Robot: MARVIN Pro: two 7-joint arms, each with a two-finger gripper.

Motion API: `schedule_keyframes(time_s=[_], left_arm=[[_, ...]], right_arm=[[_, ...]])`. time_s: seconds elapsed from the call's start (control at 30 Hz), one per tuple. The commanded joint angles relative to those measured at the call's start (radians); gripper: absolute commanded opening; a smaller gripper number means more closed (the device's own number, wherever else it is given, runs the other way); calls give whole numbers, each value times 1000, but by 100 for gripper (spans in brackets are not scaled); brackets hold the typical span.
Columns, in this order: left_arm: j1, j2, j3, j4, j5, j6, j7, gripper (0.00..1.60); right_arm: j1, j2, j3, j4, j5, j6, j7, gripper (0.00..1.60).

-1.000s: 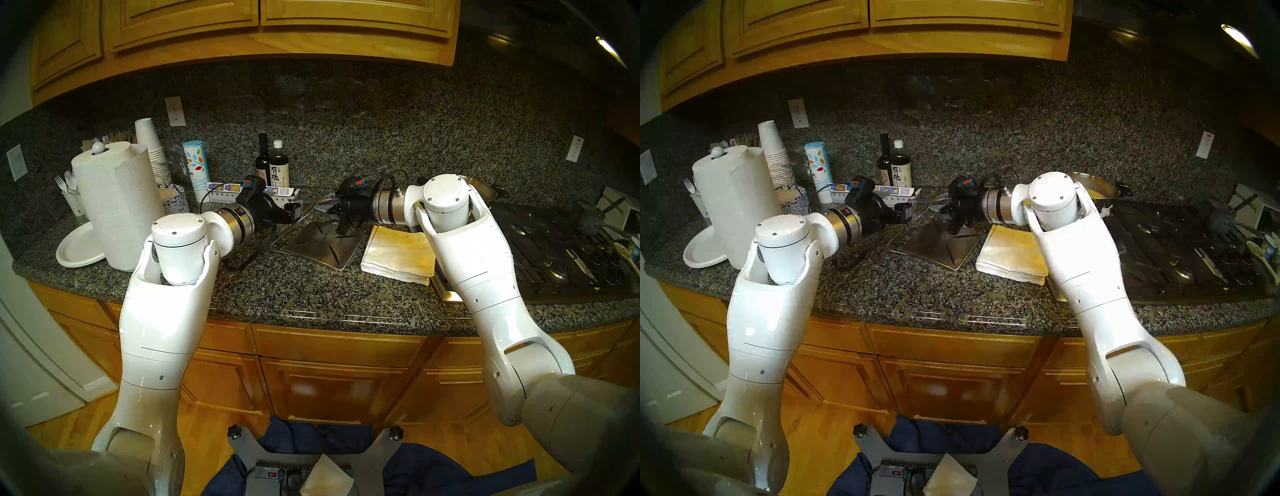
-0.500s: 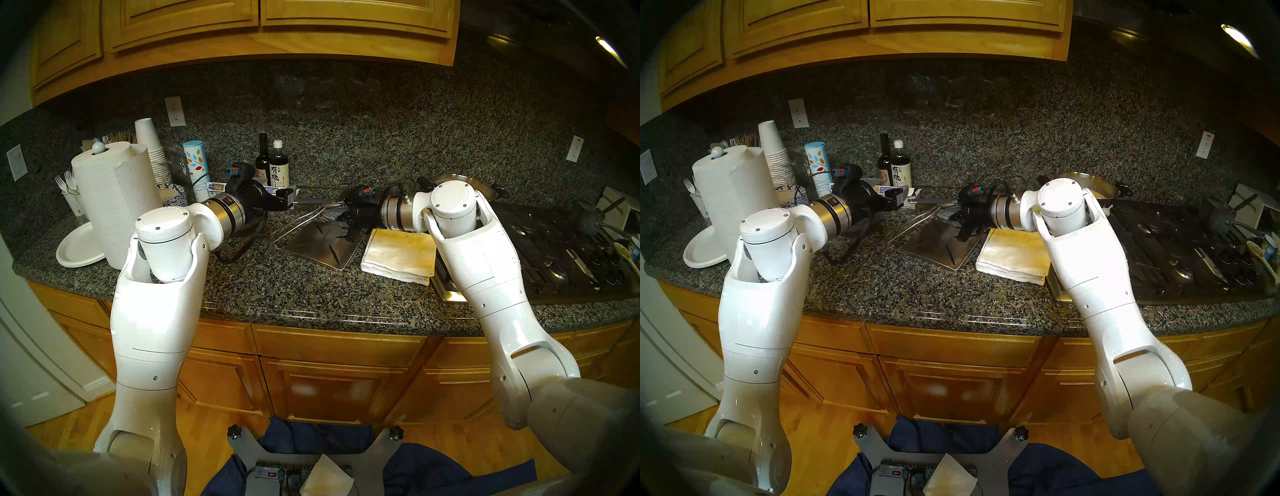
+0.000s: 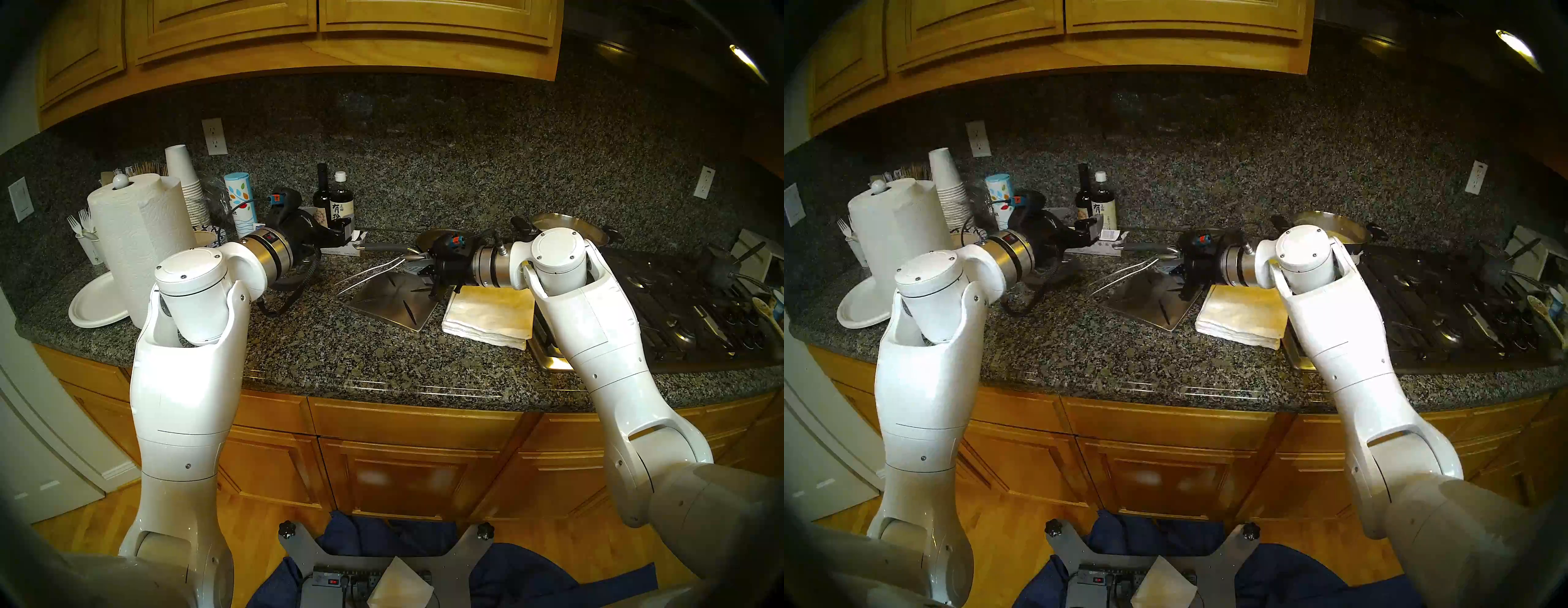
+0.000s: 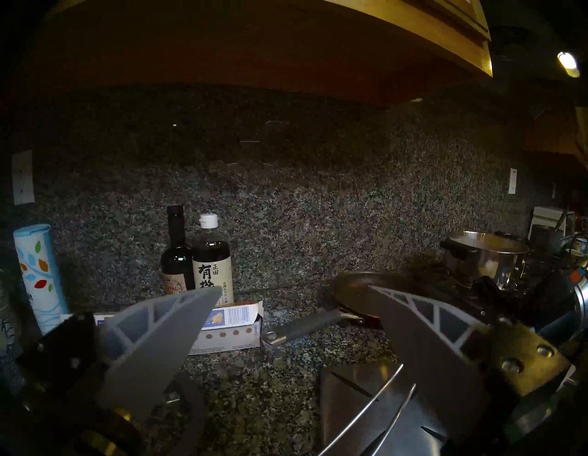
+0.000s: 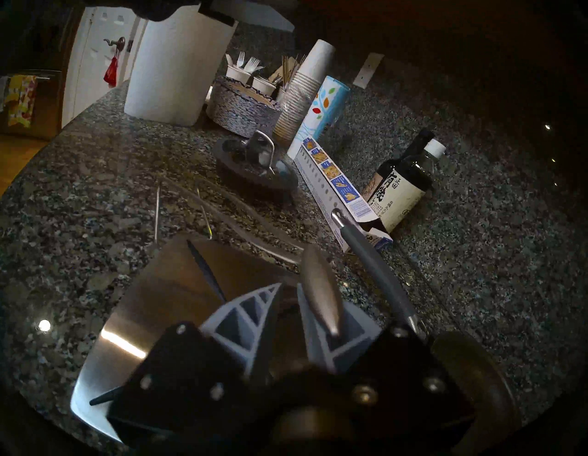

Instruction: Take napkin out of napkin holder

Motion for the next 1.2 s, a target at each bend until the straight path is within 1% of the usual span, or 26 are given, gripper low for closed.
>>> schedule_keyframes(time_s=[0.0, 0.3, 0.63, 0.97, 1.17], left_arm=[[-16, -15, -18, -58, -8, -10, 13, 160], [-3, -13, -30, -73, -13, -6, 21, 160], [-3, -11, -23, -70, -14, -5, 29, 160], [-14, -14, -15, -55, -13, -8, 33, 160], [-23, -14, -9, -43, -14, -10, 32, 160]], right_arm=[[30, -7, 6, 9, -4, -15, -15, 67], [37, -2, 5, 40, -10, -24, -17, 67], [42, 0, 1, 79, -19, -37, -14, 67], [54, 17, -10, 88, -45, -36, -1, 70], [61, 29, -7, 82, -58, -32, 5, 70]])
